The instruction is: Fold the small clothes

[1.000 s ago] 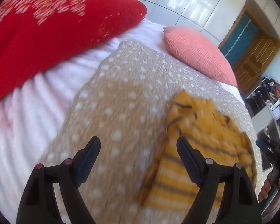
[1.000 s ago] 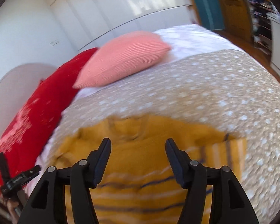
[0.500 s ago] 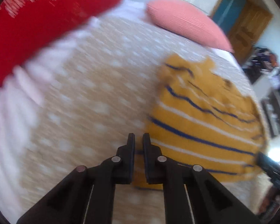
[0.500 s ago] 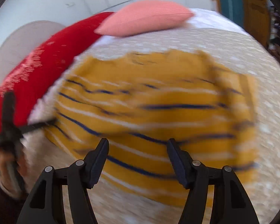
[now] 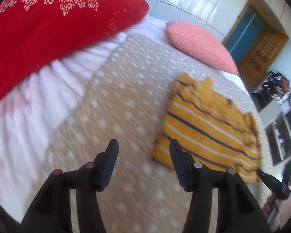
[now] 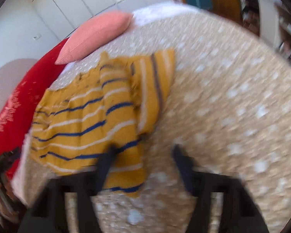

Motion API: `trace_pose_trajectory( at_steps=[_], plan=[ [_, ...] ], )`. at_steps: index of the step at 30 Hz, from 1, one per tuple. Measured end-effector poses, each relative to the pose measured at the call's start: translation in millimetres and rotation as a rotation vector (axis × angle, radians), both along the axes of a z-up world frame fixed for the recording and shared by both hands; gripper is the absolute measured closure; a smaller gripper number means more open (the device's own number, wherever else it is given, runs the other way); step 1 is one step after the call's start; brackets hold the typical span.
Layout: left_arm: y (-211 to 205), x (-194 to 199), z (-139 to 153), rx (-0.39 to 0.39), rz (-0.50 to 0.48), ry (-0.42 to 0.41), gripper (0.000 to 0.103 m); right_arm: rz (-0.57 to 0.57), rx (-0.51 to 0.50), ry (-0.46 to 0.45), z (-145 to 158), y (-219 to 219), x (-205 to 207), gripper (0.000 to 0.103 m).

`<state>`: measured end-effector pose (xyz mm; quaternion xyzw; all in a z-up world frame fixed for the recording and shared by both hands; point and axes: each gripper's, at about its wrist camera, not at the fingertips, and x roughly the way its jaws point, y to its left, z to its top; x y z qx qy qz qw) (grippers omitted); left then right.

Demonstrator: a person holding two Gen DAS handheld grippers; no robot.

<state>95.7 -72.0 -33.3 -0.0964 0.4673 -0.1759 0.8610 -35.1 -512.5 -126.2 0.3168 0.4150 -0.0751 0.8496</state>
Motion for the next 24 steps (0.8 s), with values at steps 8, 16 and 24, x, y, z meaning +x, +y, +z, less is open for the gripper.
trace_pose_trajectory(
  at_steps=[8, 16, 24],
  plan=[
    [0.2, -66.9, -11.7, -0.031, -0.023, 0.011, 0.04, -0.135, -0.266, 0.101, 23.4, -18.9, -11.2, 0.099],
    [28.8, -103.1, -16.4, -0.004, 0.073, -0.007, 0.027, -0.064, -0.39, 0.009, 88.6, 34.0, -23.7, 0.064],
    [53.6, -120.7, -29.4, 0.157, 0.138, -0.01, 0.026, 0.358, -0.31, -0.095, 99.3, 193.1, 70.7, 0.038]
  ],
)
